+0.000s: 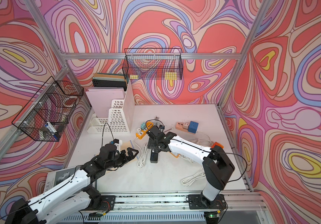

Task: Pull the plug off the socket
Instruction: Move the socket to the center of the board.

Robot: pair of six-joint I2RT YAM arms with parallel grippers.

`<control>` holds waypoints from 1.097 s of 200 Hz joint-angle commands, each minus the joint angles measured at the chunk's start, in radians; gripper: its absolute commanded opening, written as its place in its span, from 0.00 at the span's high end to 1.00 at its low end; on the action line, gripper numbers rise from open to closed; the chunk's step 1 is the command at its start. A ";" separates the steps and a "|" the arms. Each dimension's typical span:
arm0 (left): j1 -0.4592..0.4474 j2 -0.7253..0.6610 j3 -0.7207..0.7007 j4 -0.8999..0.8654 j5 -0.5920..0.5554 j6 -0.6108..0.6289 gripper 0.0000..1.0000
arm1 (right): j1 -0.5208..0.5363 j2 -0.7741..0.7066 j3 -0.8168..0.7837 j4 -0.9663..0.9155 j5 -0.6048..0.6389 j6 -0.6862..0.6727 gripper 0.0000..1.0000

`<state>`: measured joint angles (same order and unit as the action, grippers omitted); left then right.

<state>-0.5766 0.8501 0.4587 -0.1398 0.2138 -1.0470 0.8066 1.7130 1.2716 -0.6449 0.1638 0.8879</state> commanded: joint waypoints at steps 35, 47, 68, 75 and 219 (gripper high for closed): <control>-0.005 -0.123 -0.039 -0.117 -0.044 -0.013 0.08 | 0.006 0.168 0.127 -0.144 0.025 -0.004 0.40; -0.005 -0.126 -0.043 -0.118 -0.049 -0.017 0.08 | 0.006 0.184 0.134 -0.148 0.016 -0.003 0.42; -0.006 -0.117 -0.045 -0.101 -0.037 -0.024 0.08 | 0.006 0.204 0.144 -0.155 0.005 -0.011 0.51; -0.005 -0.110 -0.046 -0.083 -0.027 -0.027 0.09 | 0.006 0.204 0.147 -0.154 0.002 -0.015 0.55; -0.172 0.314 -0.079 0.519 0.204 -0.136 0.24 | 0.006 -0.194 -0.328 0.119 -0.198 -0.194 0.77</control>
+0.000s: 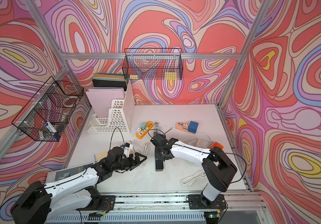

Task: Pull the plug off the socket
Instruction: Move the socket to the center of the board, then remove the plug from the socket.

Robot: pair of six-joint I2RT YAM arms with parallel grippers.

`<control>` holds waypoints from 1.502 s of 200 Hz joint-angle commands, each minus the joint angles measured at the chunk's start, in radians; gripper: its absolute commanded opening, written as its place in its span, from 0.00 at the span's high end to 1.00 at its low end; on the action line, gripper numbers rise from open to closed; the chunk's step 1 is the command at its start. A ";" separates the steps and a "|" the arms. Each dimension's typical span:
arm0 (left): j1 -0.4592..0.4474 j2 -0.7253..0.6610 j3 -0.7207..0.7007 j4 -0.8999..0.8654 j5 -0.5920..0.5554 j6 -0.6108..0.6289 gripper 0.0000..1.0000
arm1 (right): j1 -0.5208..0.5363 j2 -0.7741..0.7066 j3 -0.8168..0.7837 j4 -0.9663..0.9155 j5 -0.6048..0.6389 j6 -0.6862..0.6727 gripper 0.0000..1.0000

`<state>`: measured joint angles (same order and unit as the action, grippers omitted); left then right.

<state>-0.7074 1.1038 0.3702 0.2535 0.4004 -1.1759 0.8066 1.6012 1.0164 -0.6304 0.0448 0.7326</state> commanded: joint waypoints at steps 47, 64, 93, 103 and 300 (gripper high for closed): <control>-0.110 0.249 0.048 0.160 -0.032 -0.044 0.33 | 0.006 -0.159 -0.163 0.098 -0.088 -0.023 0.77; -0.136 0.308 0.105 0.146 -0.043 -0.033 0.35 | 0.006 -0.164 -0.165 0.079 -0.089 -0.018 0.76; -0.172 0.386 0.209 0.089 -0.086 -0.027 0.38 | 0.019 -0.166 -0.167 0.052 -0.089 -0.009 0.75; -0.176 0.411 0.229 0.065 -0.102 -0.034 0.40 | 0.024 -0.170 -0.169 0.043 -0.081 -0.004 0.74; -0.178 0.663 0.289 -0.226 -0.136 -0.189 0.69 | 0.089 -0.137 -0.029 -0.162 -0.044 0.139 0.77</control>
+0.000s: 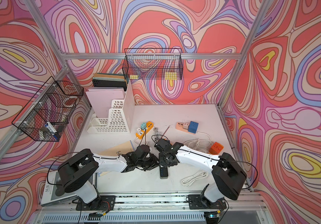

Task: Pull the plug off the socket
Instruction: Remove the plug from the socket.

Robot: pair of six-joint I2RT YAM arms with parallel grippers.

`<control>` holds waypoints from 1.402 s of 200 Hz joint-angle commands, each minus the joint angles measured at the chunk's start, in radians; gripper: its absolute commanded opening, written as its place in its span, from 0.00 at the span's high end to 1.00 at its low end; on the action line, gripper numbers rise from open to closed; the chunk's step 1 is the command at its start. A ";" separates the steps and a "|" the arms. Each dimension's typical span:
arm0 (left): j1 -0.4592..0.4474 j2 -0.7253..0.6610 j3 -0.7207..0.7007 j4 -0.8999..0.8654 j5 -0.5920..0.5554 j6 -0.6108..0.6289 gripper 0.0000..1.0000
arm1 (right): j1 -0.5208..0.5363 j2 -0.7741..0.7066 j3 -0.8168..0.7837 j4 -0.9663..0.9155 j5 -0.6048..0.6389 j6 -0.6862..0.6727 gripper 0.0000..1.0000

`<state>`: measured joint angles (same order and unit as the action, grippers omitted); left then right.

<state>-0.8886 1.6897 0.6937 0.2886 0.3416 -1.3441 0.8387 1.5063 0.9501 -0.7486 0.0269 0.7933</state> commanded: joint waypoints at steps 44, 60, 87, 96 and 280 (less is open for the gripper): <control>0.003 0.102 -0.034 -0.257 -0.074 -0.020 0.68 | 0.092 -0.015 0.135 -0.124 0.113 0.128 0.76; 0.004 0.107 -0.041 -0.249 -0.074 -0.021 0.67 | 0.071 -0.037 0.116 -0.112 0.091 0.135 0.76; 0.003 0.100 -0.056 -0.168 -0.058 0.002 0.66 | 0.069 -0.092 0.072 -0.122 0.075 0.129 0.76; 0.003 0.083 -0.065 -0.094 -0.047 0.026 0.65 | 0.070 -0.125 0.059 -0.145 0.085 0.129 0.76; 0.016 -1.124 -0.040 -0.653 -0.760 0.745 0.05 | 0.026 -0.100 -0.159 0.980 -0.362 0.262 0.72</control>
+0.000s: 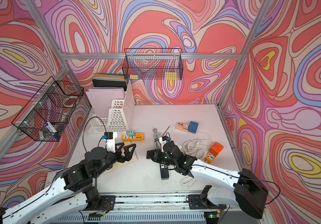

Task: Pull the plug off the socket
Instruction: Place the plug at the center of the board.

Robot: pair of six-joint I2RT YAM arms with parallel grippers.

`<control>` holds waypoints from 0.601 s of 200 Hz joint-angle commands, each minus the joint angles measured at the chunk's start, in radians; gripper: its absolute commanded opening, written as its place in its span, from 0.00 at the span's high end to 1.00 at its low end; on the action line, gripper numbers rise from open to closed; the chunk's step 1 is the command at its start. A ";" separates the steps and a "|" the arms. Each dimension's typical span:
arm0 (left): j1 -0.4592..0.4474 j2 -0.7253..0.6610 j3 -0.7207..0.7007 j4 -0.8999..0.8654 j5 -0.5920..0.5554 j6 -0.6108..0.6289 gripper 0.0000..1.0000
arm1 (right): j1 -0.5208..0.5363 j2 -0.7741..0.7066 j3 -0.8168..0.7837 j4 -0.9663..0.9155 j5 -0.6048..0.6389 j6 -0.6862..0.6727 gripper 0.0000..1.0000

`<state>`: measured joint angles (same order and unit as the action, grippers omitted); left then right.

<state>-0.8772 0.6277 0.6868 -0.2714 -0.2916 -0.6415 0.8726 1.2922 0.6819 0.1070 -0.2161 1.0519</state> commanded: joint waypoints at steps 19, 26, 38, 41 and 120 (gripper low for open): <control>0.005 -0.099 -0.041 -0.135 -0.147 0.016 0.06 | -0.013 0.217 0.205 0.025 -0.125 -0.016 0.72; 0.005 -0.105 -0.046 -0.151 -0.150 0.006 0.06 | -0.016 0.250 0.231 -0.006 -0.127 -0.020 0.72; 0.005 -0.112 -0.052 -0.172 -0.145 -0.011 0.06 | -0.022 0.301 0.261 -0.028 -0.138 -0.019 0.72; 0.005 -0.113 -0.052 -0.176 -0.144 -0.015 0.06 | -0.024 0.313 0.269 -0.032 -0.142 -0.020 0.72; 0.005 -0.126 -0.095 -0.190 -0.138 -0.083 0.07 | -0.050 0.674 0.600 -0.347 -0.137 -0.124 0.69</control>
<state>-0.8772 0.5114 0.5999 -0.4366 -0.4149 -0.7048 0.8371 1.9064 1.1976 -0.0990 -0.3733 0.9882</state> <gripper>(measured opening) 0.931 0.302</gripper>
